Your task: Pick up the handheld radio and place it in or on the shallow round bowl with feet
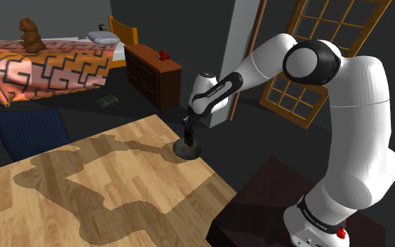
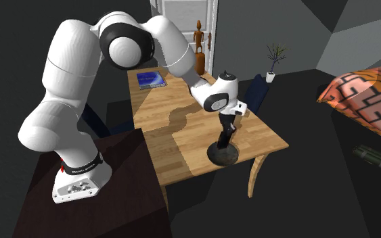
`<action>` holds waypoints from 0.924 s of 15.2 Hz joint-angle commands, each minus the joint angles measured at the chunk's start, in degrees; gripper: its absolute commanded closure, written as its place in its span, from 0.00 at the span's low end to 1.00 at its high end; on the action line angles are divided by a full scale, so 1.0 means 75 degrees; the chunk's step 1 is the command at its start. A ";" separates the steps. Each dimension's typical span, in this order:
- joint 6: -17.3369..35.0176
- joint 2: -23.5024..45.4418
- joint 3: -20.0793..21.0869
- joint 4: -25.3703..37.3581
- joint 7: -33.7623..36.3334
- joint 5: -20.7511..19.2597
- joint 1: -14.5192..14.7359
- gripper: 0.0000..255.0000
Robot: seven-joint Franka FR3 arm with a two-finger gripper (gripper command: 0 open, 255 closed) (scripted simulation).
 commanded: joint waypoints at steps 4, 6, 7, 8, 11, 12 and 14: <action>0.0324 0.0430 -0.0089 0.0112 0.0017 -0.0074 0.0052 1.00; 0.0448 0.0604 -0.0126 0.0163 0.0030 -0.0102 0.0082 1.00; 0.0525 0.0717 -0.0150 0.0200 0.0038 -0.0119 0.0100 1.00; 0.0526 0.0716 -0.0150 0.0198 0.0038 -0.0119 0.0100 1.00; 0.0525 0.0717 -0.0150 0.0199 0.0038 -0.0118 0.0100 1.00; 0.0525 0.0717 -0.0150 0.0200 0.0038 -0.0118 0.0100 1.00; 0.0525 0.0717 -0.0150 0.0200 0.0038 -0.0118 0.0100 1.00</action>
